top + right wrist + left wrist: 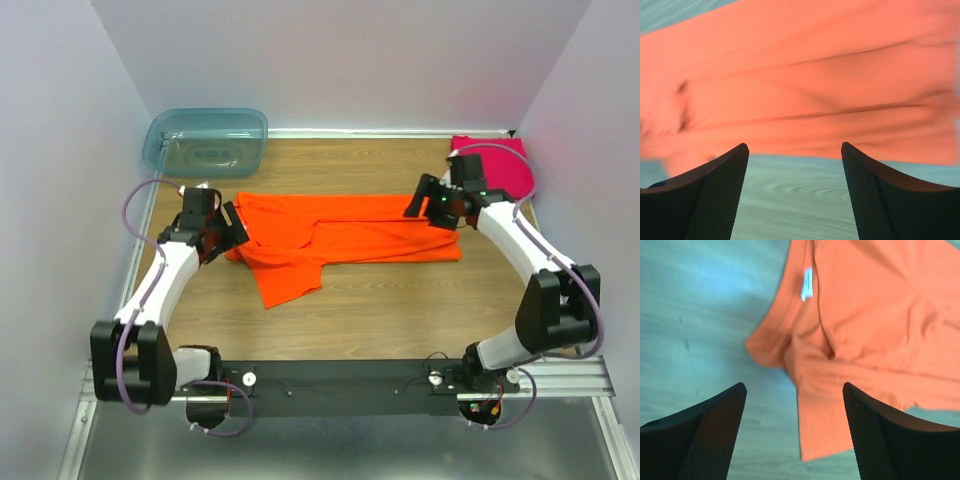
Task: Fold and stack the t-shirts
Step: Fold the tshirt
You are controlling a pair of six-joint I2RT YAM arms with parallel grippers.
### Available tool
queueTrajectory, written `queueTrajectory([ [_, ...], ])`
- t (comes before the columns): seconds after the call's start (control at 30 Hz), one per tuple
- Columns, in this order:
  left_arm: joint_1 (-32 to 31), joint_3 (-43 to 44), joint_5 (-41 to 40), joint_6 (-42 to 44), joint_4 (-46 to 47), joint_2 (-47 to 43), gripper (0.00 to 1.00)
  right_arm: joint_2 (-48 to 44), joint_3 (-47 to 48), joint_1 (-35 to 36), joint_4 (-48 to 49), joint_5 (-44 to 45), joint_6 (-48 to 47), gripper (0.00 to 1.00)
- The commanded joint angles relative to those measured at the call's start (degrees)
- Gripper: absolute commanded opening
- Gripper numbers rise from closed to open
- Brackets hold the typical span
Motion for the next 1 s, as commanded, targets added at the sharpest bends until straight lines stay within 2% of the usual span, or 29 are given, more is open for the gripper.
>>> queueTrajectory([
  [0.0, -3.84, -6.71, 2.54, -3.90, -1.64, -6.75, 0.85, -3.47, -6.50, 7.92, 7.60, -8.80, 3.68, 0.82],
  [0.07, -7.69, -10.93, 3.50, -6.96, -1.47, -10.00, 0.79, -3.48, -10.97, 12.30, 13.12, -12.75, 7.27, 0.77],
  [0.1, -7.72, -12.08, 3.86, -8.20, -1.29, -10.71, 0.77, -3.48, -12.04, 13.81, 14.72, -13.47, 8.25, 0.75],
  [0.2, -13.59, -16.82, 4.56, -11.71, -0.77, -12.39, 0.70, -0.95, -15.03, 19.42, 20.34, -14.79, 11.32, 0.66],
  [0.37, -18.35, -19.56, 3.78, -15.85, 0.46, -12.22, 0.68, 3.28, -17.76, 25.68, 29.74, -15.41, 16.77, 0.56],
  [0.67, -21.69, -19.47, -2.81, -19.72, -0.33, -8.44, 0.65, 14.34, -16.37, 33.86, 38.29, -14.53, 22.75, 0.55],
  [0.97, -23.80, -19.38, -3.08, -19.90, 1.70, -2.11, 0.58, 18.84, -13.72, 36.23, 38.82, -13.74, 23.99, 0.54],
])
